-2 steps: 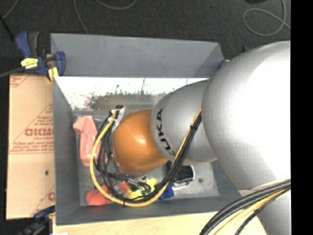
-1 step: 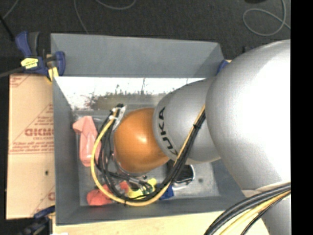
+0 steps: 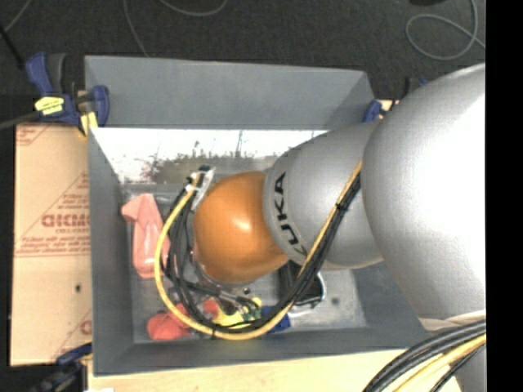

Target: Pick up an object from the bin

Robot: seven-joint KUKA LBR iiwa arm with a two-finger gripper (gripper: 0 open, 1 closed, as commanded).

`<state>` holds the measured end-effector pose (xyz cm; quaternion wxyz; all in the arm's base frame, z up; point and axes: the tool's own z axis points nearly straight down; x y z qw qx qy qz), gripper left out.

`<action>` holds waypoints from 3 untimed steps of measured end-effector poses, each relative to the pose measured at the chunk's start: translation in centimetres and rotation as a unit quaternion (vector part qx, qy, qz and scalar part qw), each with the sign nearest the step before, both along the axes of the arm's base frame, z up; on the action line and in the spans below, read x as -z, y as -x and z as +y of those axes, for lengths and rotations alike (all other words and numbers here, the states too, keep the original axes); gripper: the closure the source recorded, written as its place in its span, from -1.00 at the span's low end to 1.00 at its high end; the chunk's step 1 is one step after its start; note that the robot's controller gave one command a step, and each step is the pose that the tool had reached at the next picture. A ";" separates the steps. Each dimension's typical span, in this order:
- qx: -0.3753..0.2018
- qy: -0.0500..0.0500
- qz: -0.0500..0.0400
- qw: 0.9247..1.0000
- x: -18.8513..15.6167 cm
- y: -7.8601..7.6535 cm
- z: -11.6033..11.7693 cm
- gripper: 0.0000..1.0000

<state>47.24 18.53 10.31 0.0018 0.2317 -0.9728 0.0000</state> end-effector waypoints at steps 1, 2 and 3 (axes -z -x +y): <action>0.000 -0.001 -0.003 1.000 -2.2 -0.2 0.0 1.00; 0.000 -0.001 -0.002 1.000 -4.2 -0.2 0.0 1.00; 0.001 -0.001 -0.003 1.000 -6.2 -0.2 0.0 1.00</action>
Offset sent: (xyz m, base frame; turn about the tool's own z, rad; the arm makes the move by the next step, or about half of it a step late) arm 0.0000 0.0000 0.0951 0.0000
